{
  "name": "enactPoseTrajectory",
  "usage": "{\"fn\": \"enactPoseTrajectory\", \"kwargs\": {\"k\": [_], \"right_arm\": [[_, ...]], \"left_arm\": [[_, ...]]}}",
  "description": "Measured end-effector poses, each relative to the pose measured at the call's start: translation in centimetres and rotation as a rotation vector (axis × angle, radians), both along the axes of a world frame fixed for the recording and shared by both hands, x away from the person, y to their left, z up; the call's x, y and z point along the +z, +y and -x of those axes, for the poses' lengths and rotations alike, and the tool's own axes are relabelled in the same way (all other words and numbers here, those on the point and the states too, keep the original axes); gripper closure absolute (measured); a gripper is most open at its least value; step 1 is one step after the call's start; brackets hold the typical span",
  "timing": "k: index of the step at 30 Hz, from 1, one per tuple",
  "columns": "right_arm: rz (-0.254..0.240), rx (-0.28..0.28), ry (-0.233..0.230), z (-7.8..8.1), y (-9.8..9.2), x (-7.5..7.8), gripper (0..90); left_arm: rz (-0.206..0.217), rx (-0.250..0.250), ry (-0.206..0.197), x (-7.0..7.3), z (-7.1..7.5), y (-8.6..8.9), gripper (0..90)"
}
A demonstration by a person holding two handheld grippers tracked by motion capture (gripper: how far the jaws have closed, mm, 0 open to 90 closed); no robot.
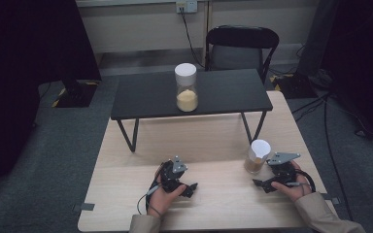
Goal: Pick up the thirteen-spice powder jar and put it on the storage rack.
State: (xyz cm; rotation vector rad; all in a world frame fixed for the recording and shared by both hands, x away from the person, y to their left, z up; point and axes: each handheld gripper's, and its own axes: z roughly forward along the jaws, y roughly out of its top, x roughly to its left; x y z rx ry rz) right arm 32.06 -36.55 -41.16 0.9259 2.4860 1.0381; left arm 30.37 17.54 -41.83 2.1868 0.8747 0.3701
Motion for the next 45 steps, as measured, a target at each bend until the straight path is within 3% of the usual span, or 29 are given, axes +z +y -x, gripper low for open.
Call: {"fn": "enactPoseTrajectory", "kwargs": {"k": [21,27,37,45], "right_arm": [[-0.018,-0.013,0.015,-0.2,-0.4,0.3,1.5],[-0.059,-0.015,-0.015,-0.1,-0.8,0.7,1.3],[-0.078,-0.008,-0.064,-0.1,-0.3,1.4,1.1],[-0.115,-0.018,-0.079,-0.5,-0.2,1.4,2.2]], "left_arm": [[-0.001,-0.004,0.0,0.0,-0.1,0.0,0.0],[-0.001,-0.004,0.0,0.0,-0.1,0.0,0.0],[-0.001,-0.004,0.001,0.0,-0.1,0.0,0.0],[-0.001,-0.004,0.001,0.0,-0.1,0.0,0.0]]}}
